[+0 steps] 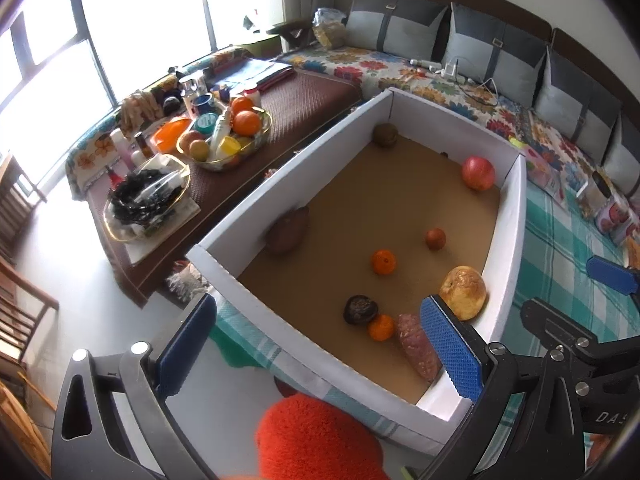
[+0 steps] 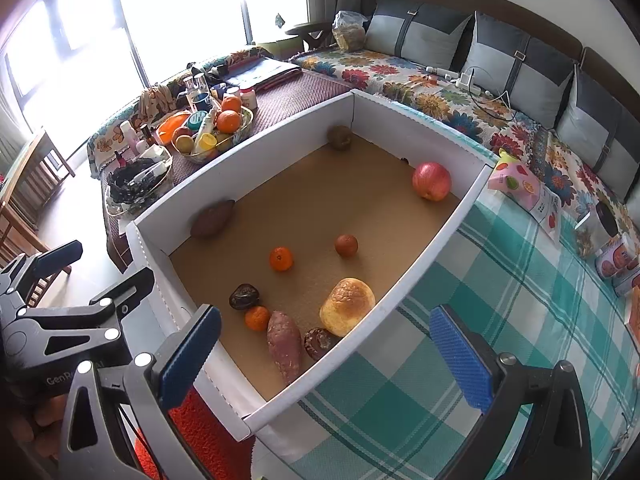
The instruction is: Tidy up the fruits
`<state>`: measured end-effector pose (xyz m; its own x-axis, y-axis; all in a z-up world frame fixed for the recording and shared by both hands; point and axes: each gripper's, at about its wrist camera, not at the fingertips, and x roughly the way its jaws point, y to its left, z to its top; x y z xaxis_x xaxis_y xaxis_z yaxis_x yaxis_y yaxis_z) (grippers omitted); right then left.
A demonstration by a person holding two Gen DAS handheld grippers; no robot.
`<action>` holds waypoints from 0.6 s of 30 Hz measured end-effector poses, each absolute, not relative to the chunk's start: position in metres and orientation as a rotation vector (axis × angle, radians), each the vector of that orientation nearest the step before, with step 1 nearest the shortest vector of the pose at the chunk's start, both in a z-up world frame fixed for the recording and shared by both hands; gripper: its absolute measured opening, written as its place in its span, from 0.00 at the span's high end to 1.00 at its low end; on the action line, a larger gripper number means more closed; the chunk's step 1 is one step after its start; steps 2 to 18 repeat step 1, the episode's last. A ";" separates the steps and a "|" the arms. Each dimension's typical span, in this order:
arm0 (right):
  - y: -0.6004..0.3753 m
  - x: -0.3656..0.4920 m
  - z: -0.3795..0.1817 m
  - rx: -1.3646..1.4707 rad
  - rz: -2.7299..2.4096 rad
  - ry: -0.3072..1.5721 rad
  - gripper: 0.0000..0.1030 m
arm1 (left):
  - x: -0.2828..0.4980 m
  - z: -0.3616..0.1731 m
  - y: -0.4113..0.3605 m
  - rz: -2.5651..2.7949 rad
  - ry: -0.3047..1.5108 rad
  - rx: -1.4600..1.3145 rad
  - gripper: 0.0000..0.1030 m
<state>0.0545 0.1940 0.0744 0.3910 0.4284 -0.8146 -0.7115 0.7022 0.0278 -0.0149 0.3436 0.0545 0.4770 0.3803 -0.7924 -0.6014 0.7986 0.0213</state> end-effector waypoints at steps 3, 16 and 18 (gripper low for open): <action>0.194 0.055 0.073 -0.353 0.745 0.913 0.00 | -0.015 0.054 0.343 0.611 0.887 -0.270 0.01; 0.194 0.055 0.073 -0.353 0.745 0.913 0.00 | -0.015 0.054 0.343 0.611 0.887 -0.270 0.01; 0.194 0.055 0.073 -0.353 0.745 0.913 0.00 | -0.015 0.054 0.343 0.611 0.887 -0.270 0.01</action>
